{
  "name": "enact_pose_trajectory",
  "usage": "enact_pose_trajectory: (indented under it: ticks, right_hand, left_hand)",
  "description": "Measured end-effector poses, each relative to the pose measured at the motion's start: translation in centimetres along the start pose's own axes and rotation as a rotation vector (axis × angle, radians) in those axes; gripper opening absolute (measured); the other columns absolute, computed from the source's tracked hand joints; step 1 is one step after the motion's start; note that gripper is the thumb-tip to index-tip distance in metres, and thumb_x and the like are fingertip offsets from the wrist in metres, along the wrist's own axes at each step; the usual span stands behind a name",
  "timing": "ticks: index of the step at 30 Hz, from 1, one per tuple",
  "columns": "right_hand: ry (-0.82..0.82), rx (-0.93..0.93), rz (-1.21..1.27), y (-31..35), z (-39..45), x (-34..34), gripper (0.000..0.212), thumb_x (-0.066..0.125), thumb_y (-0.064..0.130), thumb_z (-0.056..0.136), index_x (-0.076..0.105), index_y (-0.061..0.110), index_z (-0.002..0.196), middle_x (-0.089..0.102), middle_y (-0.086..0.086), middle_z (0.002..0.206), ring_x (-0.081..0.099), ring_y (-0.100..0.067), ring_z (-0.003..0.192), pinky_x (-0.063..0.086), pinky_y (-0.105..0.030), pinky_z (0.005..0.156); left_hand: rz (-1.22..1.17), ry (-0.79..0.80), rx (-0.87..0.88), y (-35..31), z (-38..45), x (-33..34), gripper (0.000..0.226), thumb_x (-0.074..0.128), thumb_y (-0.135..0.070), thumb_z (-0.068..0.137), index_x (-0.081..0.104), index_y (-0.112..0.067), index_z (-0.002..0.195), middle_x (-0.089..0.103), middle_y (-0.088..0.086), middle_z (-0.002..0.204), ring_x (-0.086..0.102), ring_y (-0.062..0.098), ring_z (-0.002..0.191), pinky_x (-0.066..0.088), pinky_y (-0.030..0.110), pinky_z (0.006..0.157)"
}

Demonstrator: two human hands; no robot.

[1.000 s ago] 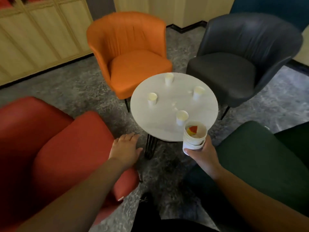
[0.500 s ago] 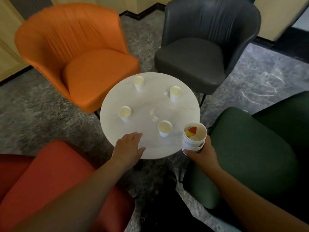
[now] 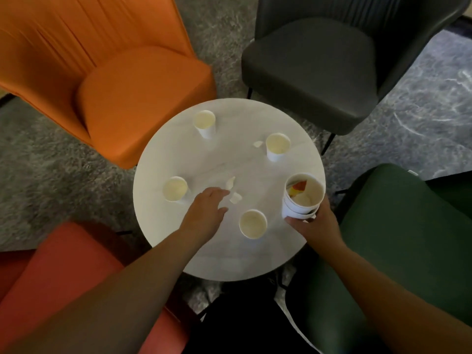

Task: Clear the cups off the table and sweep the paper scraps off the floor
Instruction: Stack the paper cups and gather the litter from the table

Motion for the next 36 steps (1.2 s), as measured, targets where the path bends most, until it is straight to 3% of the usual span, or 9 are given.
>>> enact_pose_trajectory:
  ticks: [3, 6, 10, 13, 15, 19, 23, 29, 36]
  right_hand:
    - [-0.023, 0.01, 0.008, -0.6, 2.4, 0.9, 0.058, 0.084, 0.021, 0.071, 0.046, 0.031, 0.113, 0.057, 0.015, 0.101, 0.053, -0.008, 0.094, 0.04, -0.01, 0.076]
    - [-0.026, 0.024, -0.001, -2.0, 4.4, 1.9, 0.066, 0.085, 0.033, 0.067, 0.05, 0.027, 0.122, 0.061, 0.011, 0.111, 0.06, -0.01, 0.098, 0.047, -0.025, 0.084]
    - [-0.009, 0.049, 0.029, -3.0, 6.3, 2.5, 0.062, 0.081, 0.017, 0.074, 0.046, 0.028, 0.123, 0.056, 0.018, 0.101, 0.057, 0.005, 0.087, 0.041, -0.01, 0.072]
    - [-0.047, 0.048, 0.031, -3.7, 6.7, 2.8, 0.051, 0.082, 0.015, 0.073, 0.051, 0.035, 0.108, 0.059, 0.025, 0.095, 0.061, 0.001, 0.09, 0.044, -0.008, 0.073]
    - [-0.066, 0.043, 0.043, -3.9, 6.7, 3.2, 0.051, 0.083, 0.015, 0.072, 0.05, 0.04, 0.101, 0.061, 0.025, 0.094, 0.062, -0.003, 0.091, 0.047, -0.013, 0.078]
    - [-0.055, 0.027, 0.048, -3.7, 6.8, 3.7, 0.054, 0.084, 0.019, 0.07, 0.048, 0.039, 0.105, 0.06, 0.022, 0.1, 0.06, -0.002, 0.093, 0.05, -0.03, 0.086]
    - [-0.043, 0.02, 0.029, -3.5, 6.9, 4.2, 0.058, 0.086, 0.026, 0.066, 0.049, 0.037, 0.111, 0.061, 0.022, 0.101, 0.061, 0.0, 0.093, 0.049, -0.025, 0.084]
    - [-0.053, 0.034, 0.012, -3.5, 7.2, 4.6, 0.062, 0.087, 0.027, 0.067, 0.044, 0.046, 0.107, 0.055, 0.03, 0.096, 0.055, 0.018, 0.087, 0.038, -0.005, 0.073]
    - [-0.042, 0.03, 0.028, -3.9, 7.3, 4.1, 0.063, 0.086, 0.03, 0.067, 0.043, 0.045, 0.11, 0.057, 0.024, 0.101, 0.058, -0.001, 0.092, 0.042, -0.016, 0.081]
  left_hand:
    - [-0.036, 0.017, 0.005, 0.5, 2.9, 1.5, 0.042, 0.062, -0.016, 0.092, 0.054, -0.022, 0.133, 0.046, 0.003, 0.139, 0.044, 0.021, 0.127, 0.031, 0.029, 0.106]
    - [-0.034, 0.042, -0.009, 1.0, 5.5, 3.4, 0.037, 0.063, -0.017, 0.091, 0.059, -0.025, 0.127, 0.048, 0.002, 0.133, 0.047, 0.02, 0.12, 0.039, 0.033, 0.101]
    - [-0.05, 0.029, -0.075, 2.1, 7.8, 5.4, 0.033, 0.066, -0.022, 0.088, 0.063, -0.028, 0.119, 0.047, 0.0, 0.12, 0.051, 0.019, 0.109, 0.045, 0.036, 0.091]
    - [-0.051, 0.026, -0.093, 2.8, 8.4, 6.4, 0.025, 0.068, -0.025, 0.086, 0.064, -0.028, 0.11, 0.043, -0.004, 0.11, 0.053, 0.018, 0.1, 0.047, 0.036, 0.084]
    - [-0.065, 0.021, -0.109, 3.2, 8.6, 6.8, 0.018, 0.067, -0.027, 0.086, 0.063, -0.025, 0.104, 0.04, -0.005, 0.106, 0.051, 0.017, 0.097, 0.044, 0.032, 0.08]
    - [-0.144, -0.015, -0.158, 3.9, 9.1, 6.6, 0.01, 0.07, -0.027, 0.083, 0.061, -0.022, 0.083, 0.041, -0.009, 0.1, 0.051, 0.014, 0.092, 0.036, 0.026, 0.073]
    - [-0.233, -0.113, -0.216, 4.5, 9.7, 5.1, 0.016, 0.075, -0.025, 0.08, 0.06, -0.022, 0.076, 0.044, -0.008, 0.1, 0.052, 0.013, 0.087, 0.038, 0.025, 0.075]
    - [-0.275, -0.167, -0.177, 3.7, 11.8, 4.4, 0.014, 0.073, -0.02, 0.08, 0.06, -0.021, 0.077, 0.048, -0.007, 0.098, 0.053, 0.014, 0.086, 0.039, 0.024, 0.074]
    - [-0.181, -0.124, -0.168, 3.9, 12.5, 5.6, 0.02, 0.069, -0.019, 0.084, 0.055, -0.02, 0.098, 0.054, -0.003, 0.096, 0.054, 0.02, 0.087, 0.046, 0.035, 0.077]
Point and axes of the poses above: each hand's wrist, its own z-axis towards the middle knuckle, its own x-axis out of the palm, y = z × x, the point moved 6 cm from there along z, towards the middle knuckle
